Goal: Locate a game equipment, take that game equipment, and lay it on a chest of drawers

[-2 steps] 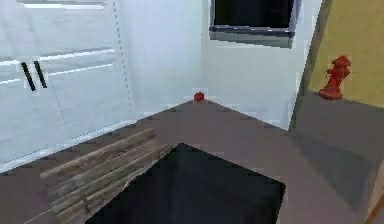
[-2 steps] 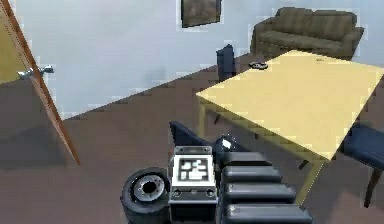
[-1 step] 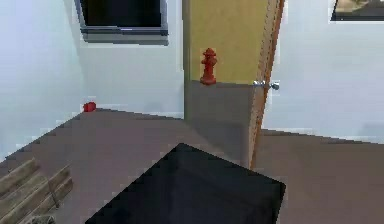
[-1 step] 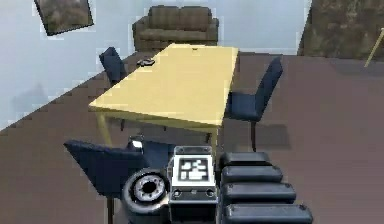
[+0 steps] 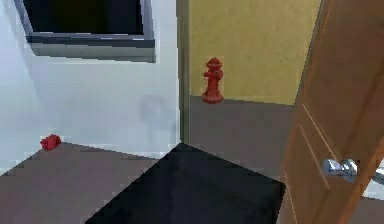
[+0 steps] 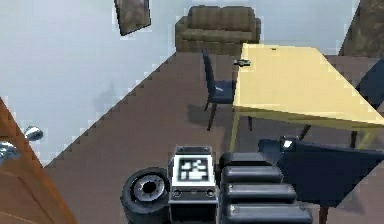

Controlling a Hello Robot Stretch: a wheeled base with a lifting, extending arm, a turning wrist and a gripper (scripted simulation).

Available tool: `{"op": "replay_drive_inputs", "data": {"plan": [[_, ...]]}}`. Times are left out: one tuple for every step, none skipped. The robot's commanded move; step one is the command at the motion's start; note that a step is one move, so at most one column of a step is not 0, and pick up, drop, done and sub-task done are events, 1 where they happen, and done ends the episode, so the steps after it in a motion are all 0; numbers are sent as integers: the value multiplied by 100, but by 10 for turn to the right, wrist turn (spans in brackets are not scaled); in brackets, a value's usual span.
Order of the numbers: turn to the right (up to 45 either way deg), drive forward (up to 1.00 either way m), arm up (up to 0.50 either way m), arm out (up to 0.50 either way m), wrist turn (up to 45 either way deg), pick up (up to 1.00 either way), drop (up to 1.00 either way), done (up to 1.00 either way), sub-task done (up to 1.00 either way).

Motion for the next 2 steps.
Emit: {"op": "replay_drive_inputs", "data": {"plan": [[90, 0, 0, 0, 0, 0, 0, 0, 0], [0, 30, 0, 0, 0, 0, 0, 0, 0]]}}
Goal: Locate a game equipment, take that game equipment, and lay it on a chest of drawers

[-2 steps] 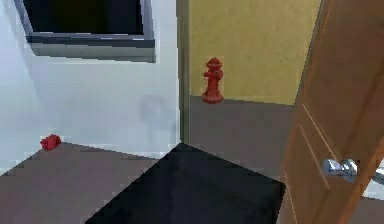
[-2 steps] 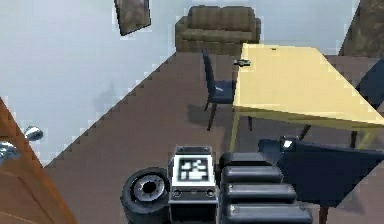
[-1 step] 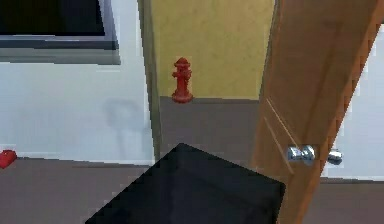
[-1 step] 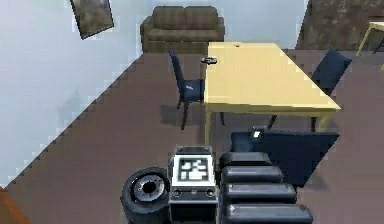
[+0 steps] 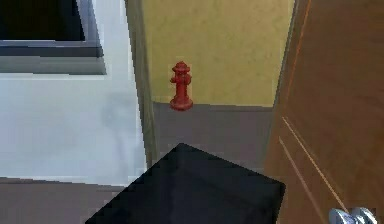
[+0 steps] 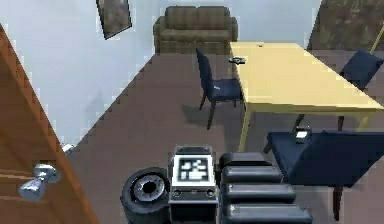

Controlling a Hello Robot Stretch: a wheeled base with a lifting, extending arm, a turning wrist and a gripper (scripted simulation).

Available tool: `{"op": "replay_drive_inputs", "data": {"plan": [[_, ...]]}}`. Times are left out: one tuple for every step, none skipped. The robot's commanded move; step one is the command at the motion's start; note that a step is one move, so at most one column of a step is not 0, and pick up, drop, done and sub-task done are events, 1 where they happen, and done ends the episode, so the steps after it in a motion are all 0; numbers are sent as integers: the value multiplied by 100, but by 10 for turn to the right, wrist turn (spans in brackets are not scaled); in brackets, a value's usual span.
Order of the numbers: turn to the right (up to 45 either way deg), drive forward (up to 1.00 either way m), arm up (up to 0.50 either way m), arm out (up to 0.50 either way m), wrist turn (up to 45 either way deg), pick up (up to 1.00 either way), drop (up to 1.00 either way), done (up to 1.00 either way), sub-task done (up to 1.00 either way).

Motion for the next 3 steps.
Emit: {"op": "replay_drive_inputs", "data": {"plan": [[30, 0, 0, 0, 0, 0, 0, 0, 0], [0, 100, 0, 0, 0, 0, 0, 0, 0], [30, 0, 0, 0, 0, 0, 0, 0, 0]]}}
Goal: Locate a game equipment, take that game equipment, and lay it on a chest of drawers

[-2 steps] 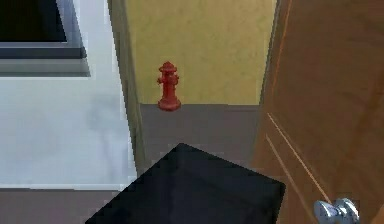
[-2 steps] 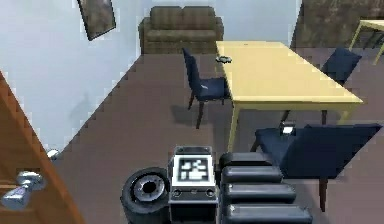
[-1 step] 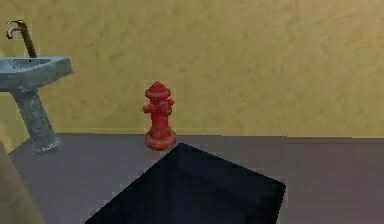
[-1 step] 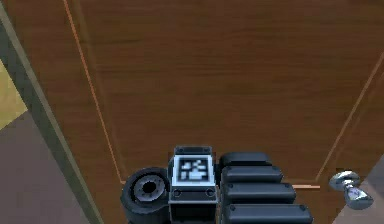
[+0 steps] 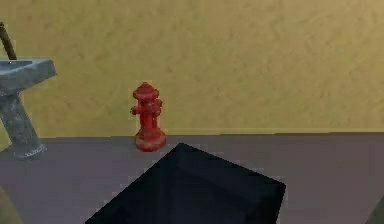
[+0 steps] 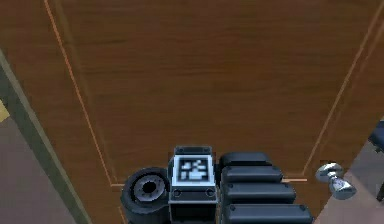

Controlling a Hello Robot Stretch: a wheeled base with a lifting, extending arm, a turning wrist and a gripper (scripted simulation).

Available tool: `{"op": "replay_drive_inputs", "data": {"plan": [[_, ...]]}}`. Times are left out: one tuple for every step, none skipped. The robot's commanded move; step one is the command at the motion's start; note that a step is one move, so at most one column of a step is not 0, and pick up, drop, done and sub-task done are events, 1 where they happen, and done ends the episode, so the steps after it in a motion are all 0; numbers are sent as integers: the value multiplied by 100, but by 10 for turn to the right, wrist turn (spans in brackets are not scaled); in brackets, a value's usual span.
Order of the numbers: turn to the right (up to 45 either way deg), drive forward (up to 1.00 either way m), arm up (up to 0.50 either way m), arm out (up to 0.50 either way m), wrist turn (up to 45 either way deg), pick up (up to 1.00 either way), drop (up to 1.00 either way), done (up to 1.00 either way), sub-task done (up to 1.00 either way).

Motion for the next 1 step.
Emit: {"op": "replay_drive_inputs", "data": {"plan": [[0, 50, 0, 0, 0, 0, 0, 0, 0]]}}
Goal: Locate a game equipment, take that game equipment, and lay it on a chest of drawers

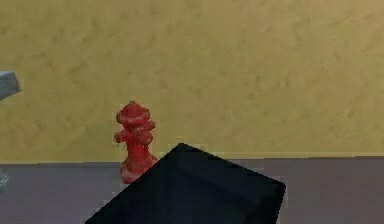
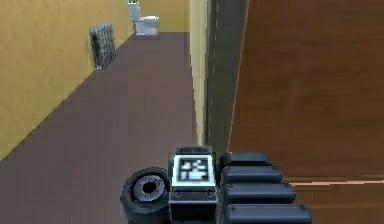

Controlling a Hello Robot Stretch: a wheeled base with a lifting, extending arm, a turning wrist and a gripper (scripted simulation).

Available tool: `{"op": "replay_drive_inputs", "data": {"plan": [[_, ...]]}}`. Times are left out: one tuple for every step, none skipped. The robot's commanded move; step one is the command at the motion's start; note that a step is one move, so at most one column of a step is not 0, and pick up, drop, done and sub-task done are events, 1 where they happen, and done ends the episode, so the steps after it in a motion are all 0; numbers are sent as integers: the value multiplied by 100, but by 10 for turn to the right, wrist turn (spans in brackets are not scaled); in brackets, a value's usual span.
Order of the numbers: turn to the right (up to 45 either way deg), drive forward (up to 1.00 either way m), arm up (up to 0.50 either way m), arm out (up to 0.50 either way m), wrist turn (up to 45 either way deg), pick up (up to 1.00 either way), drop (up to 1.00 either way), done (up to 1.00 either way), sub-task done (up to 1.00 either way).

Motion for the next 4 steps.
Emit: {"op": "replay_drive_inputs", "data": {"plan": [[450, 0, 0, 0, 0, 0, 0, 0, 0], [0, 35, 0, 0, 0, 0, 0, 0, 0], [420, 0, 0, 0, 0, 0, 0, 0, 0], [0, 100, 0, 0, 0, 0, 0, 0, 0]]}}
